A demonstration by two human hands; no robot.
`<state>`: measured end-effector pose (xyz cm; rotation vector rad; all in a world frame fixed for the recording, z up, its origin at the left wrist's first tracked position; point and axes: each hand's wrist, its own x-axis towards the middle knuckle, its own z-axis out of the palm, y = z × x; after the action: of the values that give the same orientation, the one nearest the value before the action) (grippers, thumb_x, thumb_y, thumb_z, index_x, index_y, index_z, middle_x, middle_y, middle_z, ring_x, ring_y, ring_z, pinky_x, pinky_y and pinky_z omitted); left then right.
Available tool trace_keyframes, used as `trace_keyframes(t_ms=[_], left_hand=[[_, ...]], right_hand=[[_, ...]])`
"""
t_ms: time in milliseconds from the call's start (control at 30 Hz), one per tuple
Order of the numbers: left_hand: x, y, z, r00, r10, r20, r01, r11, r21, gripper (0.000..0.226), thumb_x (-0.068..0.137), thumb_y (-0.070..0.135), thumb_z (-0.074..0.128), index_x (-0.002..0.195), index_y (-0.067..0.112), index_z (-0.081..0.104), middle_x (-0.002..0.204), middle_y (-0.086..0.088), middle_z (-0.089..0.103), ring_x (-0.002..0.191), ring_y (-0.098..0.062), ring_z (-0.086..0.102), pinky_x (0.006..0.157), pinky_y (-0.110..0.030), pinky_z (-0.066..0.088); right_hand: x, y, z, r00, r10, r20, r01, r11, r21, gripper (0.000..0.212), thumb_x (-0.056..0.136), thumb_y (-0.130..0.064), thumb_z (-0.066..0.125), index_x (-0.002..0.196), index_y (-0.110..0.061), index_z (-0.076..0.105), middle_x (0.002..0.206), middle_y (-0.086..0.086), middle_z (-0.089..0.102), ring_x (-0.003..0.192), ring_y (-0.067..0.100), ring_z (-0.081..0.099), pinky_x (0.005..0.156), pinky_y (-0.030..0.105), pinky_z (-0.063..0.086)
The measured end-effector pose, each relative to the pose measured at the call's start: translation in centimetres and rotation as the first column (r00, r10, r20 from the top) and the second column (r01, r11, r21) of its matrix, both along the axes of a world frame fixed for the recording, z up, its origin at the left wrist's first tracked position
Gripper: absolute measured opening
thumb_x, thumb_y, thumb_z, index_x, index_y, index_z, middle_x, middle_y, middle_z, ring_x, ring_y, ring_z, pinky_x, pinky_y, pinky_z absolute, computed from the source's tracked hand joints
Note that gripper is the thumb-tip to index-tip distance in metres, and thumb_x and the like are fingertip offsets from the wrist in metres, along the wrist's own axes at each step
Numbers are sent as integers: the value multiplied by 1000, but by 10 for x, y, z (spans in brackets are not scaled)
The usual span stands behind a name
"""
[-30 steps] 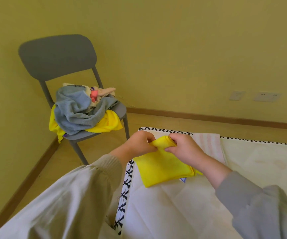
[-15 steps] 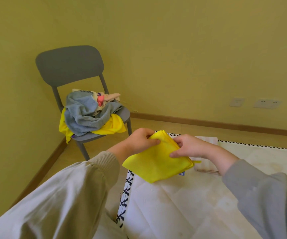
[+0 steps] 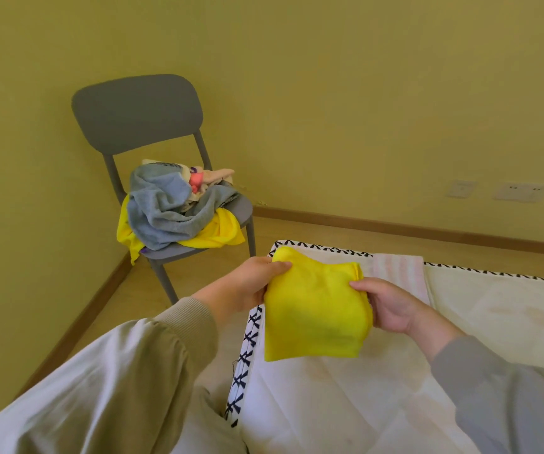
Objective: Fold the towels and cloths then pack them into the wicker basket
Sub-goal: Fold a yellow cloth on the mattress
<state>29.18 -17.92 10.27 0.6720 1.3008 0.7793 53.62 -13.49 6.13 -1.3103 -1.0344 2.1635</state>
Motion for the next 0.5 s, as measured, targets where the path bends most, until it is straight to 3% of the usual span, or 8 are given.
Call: trace_keyframes(t_ms=[33,100,167,233,300,367,433,500], left_hand=[[1,3,-5,1000,25,-3,-25,999,-28,18,96,19,56,110,8,56,104,-11,66,91,-24,66,73,-34,56],[2,12,-20,983,46,-177,-51,998,-25,20,95,22,57,108,7,58,103,-11,66,91,-25,66,74,-35,55],[5,20,-38,881,28,-472,0,998,59,13,93,24,59,90,11,59,82,-6,62,73,-19,60,62,-28,49],[9,25,-58,764,28,-645,71,989,127,23,91,19,59,70,12,52,64,-3,47,56,-14,43,52,-24,34],[11,29,-77,724,50,-688,71,987,147,35,89,14,59,57,16,45,56,-1,40,52,-13,36,48,-23,26],[11,35,-91,704,67,-707,46,989,139,37,90,12,58,55,18,44,54,0,40,50,-14,38,47,-22,27],[9,42,-101,742,81,-666,-4,993,115,27,92,12,56,65,14,54,59,-1,48,50,-16,51,46,-22,39],[9,48,-104,814,91,-573,-70,996,59,12,95,10,52,90,8,63,68,-3,56,43,-11,58,42,-21,46]], right_hand=[[0,4,0,999,11,34,-12,1000,12,23,81,-13,61,103,-8,64,87,9,72,73,20,68,69,30,53],[-1,13,-5,990,39,134,-49,996,73,16,92,-12,54,105,-8,63,88,9,71,73,20,67,67,33,53],[-4,20,-15,956,72,285,-121,980,160,13,96,-12,52,103,-9,63,90,7,69,72,18,67,55,30,55],[-11,26,-29,878,59,475,-207,941,266,10,96,-12,53,99,-10,62,86,5,66,72,18,64,50,25,51],[-17,36,-48,787,5,616,-294,882,369,9,94,-14,56,89,-12,63,80,5,63,72,20,60,56,25,48],[-20,45,-62,740,-34,672,-329,853,405,14,91,-16,61,76,-14,63,73,4,60,70,20,56,62,27,42],[-20,53,-70,720,-51,692,-320,861,396,14,87,-17,66,75,-9,65,71,8,59,69,21,54,63,28,38],[-20,59,-74,707,-44,706,-304,882,360,20,85,-17,68,70,-6,62,63,9,54,59,19,51,56,25,36]])
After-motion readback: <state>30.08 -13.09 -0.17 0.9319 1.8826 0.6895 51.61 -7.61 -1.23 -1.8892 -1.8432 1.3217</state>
